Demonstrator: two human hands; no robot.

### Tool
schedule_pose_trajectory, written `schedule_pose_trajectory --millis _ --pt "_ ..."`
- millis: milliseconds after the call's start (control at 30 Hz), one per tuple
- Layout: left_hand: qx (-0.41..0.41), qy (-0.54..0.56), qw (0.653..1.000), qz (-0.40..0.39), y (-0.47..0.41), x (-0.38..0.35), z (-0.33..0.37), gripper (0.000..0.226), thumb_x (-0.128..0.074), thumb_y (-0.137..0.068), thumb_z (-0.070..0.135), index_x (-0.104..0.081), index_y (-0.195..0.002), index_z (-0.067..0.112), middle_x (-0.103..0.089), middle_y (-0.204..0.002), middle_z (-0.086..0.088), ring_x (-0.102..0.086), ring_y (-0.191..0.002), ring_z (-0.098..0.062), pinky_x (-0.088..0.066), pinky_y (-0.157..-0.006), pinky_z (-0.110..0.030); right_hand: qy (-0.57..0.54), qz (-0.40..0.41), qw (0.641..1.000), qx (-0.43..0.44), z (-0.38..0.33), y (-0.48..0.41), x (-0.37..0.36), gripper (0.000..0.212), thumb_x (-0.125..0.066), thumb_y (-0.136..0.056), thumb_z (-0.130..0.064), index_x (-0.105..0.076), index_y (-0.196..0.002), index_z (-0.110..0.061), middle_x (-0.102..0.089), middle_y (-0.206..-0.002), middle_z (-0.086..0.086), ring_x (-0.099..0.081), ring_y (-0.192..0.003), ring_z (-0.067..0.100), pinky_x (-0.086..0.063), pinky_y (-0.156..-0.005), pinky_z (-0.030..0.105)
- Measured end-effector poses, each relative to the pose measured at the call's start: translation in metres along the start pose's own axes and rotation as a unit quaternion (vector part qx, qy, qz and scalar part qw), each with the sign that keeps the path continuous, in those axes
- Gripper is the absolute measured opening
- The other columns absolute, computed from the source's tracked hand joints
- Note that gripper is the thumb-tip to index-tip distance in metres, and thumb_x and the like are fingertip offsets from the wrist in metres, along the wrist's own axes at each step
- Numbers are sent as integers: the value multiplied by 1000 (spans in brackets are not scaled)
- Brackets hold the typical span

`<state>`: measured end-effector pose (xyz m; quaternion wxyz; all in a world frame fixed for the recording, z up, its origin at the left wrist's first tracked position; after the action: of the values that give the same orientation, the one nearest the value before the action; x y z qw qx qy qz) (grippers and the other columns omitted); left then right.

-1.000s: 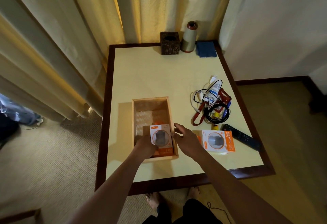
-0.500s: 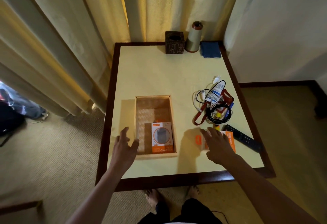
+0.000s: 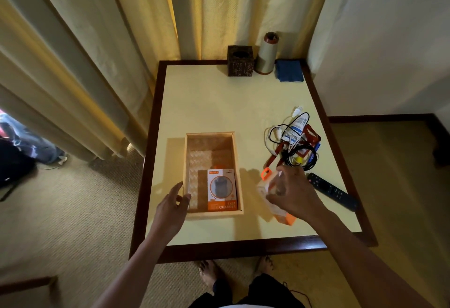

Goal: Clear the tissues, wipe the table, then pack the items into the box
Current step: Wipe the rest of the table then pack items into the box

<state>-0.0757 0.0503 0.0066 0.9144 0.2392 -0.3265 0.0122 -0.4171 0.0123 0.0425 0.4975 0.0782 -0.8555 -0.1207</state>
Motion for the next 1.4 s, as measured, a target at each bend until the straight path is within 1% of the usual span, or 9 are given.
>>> schedule_pose_trajectory --millis 200,367,533,767,1000,1100,1200,1300,1400 --pt "-83 6 993 89 15 24 38 51 -67 -97 33 -52 -146 26 -57 -136 -4 -61 -118 -22 -50 -84 -29 -169 107 980 -3 -54 8 44 73 -84 -72 -56 -47 -131 -32 -49 -128 -2 -55 -113 15 -57 -80 30" --pt "-179 122 975 -57 30 21 94 62 -79 -89 41 -50 -144 41 -60 -129 16 -62 -114 2 -55 -82 -19 -282 105 953 -19 -94 10 54 62 -83 -75 -55 -52 -123 -32 -63 -116 -9 -65 -99 2 -51 -67 16" --pt "-200 114 969 -91 41 8 114 72 -77 -88 43 -37 -148 46 -57 -139 11 -64 -120 -19 -64 -82 -33 -326 74 942 -27 -114 8 41 56 -81 -77 -56 -53 -121 -32 -65 -107 -18 -65 -93 -5 -46 -58 8" --pt "-139 88 986 -22 31 17 99 53 -69 -95 27 -47 -139 45 -69 -113 16 -67 -93 2 -50 -68 -14 -303 32 952 -8 -103 5 15 62 -73 -89 -52 -50 -143 -33 -59 -128 -8 -66 -106 4 -51 -76 17" --pt "-48 28 995 -78 10 5 81 29 -56 -104 24 -42 -128 32 -68 -113 1 -64 -76 -3 -40 -46 -6 -177 -39 982 -59 -68 8 -44 62 -72 -93 -30 -44 -148 -25 -56 -136 6 -61 -101 13 -42 -73 17" --pt "-13 25 995 -97 4 -5 74 38 -53 -104 25 -40 -139 32 -62 -122 0 -65 -89 -10 -52 -65 -21 -159 -63 983 -73 -60 10 -61 59 -69 -95 -25 -44 -148 -24 -59 -136 6 -64 -106 17 -46 -84 24" --pt "4 19 993 -118 1 -16 72 48 -52 -104 26 -36 -148 31 -61 -135 0 -63 -106 -21 -53 -89 -37 -179 -86 977 -74 -58 12 -68 47 -61 -100 -18 -48 -144 -24 -65 -132 2 -66 -98 14 -51 -75 19" --pt "9 7 991 -135 -4 -24 71 48 -51 -102 22 -39 -147 31 -62 -128 6 -62 -101 -18 -49 -82 -34 -179 -92 978 -62 -59 12 -66 43 -58 -102 -16 -50 -143 -23 -66 -132 0 -67 -100 12 -45 -70 9" --pt "24 -36 987 -154 -8 -30 62 41 -51 -91 17 -57 -130 26 -73 -106 1 -67 -91 -21 -54 -78 -39 -195 -97 974 -68 -60 14 -65 43 -59 -103 -22 -49 -145 -25 -65 -134 -2 -67 -109 15 -49 -80 19"
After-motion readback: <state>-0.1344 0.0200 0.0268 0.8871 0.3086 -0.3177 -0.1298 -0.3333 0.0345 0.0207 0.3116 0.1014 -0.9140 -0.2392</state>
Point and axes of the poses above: each hand's wrist, its own y-axis away from the middle knuckle, its own x-axis out of the back of the hand, z = x × y, the point moved 4 cm from there along -y, towards the middle knuckle
